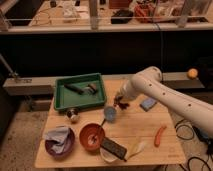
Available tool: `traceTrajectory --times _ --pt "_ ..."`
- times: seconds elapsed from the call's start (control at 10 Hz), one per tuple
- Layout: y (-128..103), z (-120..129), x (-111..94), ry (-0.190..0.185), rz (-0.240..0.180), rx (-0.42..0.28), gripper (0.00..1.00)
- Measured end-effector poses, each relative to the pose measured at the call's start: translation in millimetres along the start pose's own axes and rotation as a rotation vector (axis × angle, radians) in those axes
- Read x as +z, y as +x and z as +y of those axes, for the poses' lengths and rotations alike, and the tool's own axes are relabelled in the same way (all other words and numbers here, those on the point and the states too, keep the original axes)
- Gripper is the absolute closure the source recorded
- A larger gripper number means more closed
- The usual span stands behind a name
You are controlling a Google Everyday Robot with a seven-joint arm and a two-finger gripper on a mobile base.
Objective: Place grapes in plastic cup
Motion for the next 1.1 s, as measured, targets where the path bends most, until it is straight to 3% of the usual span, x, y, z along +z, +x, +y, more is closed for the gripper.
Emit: traceTrajectory --times 0.8,1.1 --pt "-13.0 -3.0 4.6 -0.004 -0.065 -0.090 1.00" --pt "-10.4 -13.4 -4.7 0.048 -0.088 -0.074 1.00"
